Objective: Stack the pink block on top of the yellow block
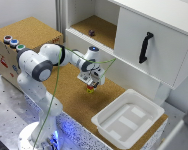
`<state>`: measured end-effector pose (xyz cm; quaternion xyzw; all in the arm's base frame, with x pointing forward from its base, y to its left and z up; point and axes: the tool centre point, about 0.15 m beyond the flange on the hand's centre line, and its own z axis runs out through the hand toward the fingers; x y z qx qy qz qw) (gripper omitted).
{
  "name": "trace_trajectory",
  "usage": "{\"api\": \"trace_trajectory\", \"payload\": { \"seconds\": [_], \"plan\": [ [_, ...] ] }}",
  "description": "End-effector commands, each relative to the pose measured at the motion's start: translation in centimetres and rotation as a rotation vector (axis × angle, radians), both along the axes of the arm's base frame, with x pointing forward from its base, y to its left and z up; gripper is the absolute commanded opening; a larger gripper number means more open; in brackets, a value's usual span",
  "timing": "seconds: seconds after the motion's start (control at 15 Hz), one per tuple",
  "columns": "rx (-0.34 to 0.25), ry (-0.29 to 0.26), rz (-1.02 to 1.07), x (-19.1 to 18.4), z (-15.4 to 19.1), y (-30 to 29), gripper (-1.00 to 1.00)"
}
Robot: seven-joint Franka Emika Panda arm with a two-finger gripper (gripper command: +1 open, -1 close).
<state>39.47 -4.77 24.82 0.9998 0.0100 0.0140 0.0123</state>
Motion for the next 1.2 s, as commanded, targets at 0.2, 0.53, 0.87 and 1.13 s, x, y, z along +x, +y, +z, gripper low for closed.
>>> {"api": "trace_trajectory", "payload": {
  "seconds": [0.2,0.53,0.87,1.13],
  "plan": [
    [0.058,-0.015,-0.001,-3.3,7.9,-2.6,1.00],
    [0.077,0.003,0.001,-3.1,8.1,-8.1,1.00],
    [0.123,0.017,0.002,-1.3,5.8,-13.3,1.00],
    [0.119,0.038,0.060,0.2,3.3,-13.8,1.00]
  ]
}}
